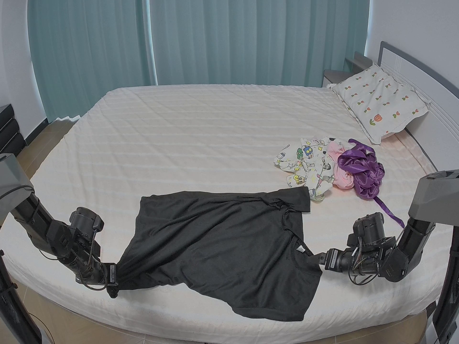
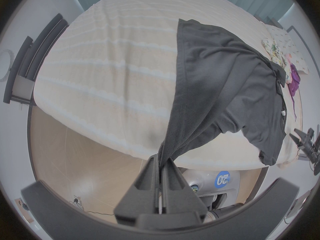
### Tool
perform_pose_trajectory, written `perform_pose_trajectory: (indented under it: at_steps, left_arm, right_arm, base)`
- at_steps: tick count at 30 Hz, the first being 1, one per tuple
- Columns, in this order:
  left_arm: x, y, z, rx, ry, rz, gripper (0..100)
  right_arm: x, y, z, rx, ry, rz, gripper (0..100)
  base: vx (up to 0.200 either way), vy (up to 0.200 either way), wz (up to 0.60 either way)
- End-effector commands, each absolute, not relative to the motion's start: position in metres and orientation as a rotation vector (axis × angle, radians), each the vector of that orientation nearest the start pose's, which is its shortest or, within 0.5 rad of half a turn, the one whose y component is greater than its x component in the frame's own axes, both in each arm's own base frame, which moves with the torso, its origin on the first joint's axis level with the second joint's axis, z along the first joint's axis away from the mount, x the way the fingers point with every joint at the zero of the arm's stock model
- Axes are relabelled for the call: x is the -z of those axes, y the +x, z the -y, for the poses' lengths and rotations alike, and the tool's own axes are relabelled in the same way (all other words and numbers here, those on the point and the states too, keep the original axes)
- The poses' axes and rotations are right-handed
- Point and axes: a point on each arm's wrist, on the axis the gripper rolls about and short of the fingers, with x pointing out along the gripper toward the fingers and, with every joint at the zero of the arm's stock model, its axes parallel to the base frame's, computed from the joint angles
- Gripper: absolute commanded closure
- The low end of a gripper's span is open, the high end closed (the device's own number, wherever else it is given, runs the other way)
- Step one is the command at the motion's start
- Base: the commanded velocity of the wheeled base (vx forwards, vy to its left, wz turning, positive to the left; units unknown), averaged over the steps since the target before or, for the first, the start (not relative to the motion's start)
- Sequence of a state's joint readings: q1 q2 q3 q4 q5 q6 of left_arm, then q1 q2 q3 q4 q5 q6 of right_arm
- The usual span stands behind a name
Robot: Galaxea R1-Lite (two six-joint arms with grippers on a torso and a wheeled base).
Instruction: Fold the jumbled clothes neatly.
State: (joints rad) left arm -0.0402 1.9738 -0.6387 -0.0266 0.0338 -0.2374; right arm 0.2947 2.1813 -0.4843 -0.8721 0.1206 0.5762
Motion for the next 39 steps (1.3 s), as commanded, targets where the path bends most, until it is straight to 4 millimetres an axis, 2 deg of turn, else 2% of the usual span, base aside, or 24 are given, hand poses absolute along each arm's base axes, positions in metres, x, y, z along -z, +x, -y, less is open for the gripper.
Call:
perform_pose_trajectory:
  at_steps: [1, 6, 7, 9, 10, 16, 21, 22, 25, 32, 39]
  left_arm:
    - [-0.024, 0.257, 0.003, -0.172, -0.170, -1.305, 100]
    - [-0.024, 0.257, 0.001, -0.177, -0.178, -1.308, 100]
    - [-0.024, 0.256, 0.000, -0.175, -0.188, -1.310, 100]
    - [-0.024, 0.256, -0.002, -0.173, -0.198, -1.312, 100]
    - [-0.023, 0.255, -0.003, -0.173, -0.204, -1.314, 100]
    - [-0.022, 0.252, -0.010, -0.182, -0.239, -1.335, 100]
    - [-0.021, 0.248, -0.013, -0.188, -0.240, -1.367, 100]
    - [-0.020, 0.247, -0.014, -0.190, -0.239, -1.379, 100]
    - [-0.019, 0.247, -0.014, -0.191, -0.239, -1.386, 100]
    - [-0.009, 0.239, -0.012, -0.187, -0.228, -1.442, 100]
    - [-0.007, 0.232, -0.012, -0.151, -0.183, -1.470, 100]
  right_arm:
    - [0.032, 0.276, -0.093, -0.137, 0.440, -0.985, 0]
    - [0.038, 0.274, -0.103, -0.160, 0.423, -1.004, 0]
    - [0.048, 0.276, -0.113, -0.166, 0.400, -1.023, 0]
    - [0.051, 0.278, -0.117, -0.160, 0.383, -1.017, 0]
    - [0.051, 0.279, -0.117, -0.152, 0.375, -1.014, 100]
    - [0.051, 0.278, -0.112, -0.132, 0.369, -1.010, 100]
    - [0.042, 0.283, -0.098, -0.103, 0.390, -0.975, 100]
    - [0.033, 0.280, -0.089, -0.096, 0.388, -0.961, 100]
    - [0.024, 0.275, -0.078, -0.092, 0.373, -0.945, 100]
    - [0.016, 0.272, -0.052, -0.062, 0.333, -0.921, 100]
    - [0.003, 0.277, -0.038, -0.050, 0.330, -0.875, 100]
  base:
    - [0.000, 0.000, 0.00]
    - [0.000, 0.000, 0.00]
    - [0.000, 0.000, 0.00]
    - [0.000, 0.000, 0.00]
    - [0.000, 0.000, 0.00]
    - [0.000, 0.000, 0.00]
    - [0.000, 0.000, 0.00]
    - [0.000, 0.000, 0.00]
    - [0.000, 0.000, 0.00]
    - [0.000, 0.000, 0.00]
    - [0.000, 0.000, 0.00]
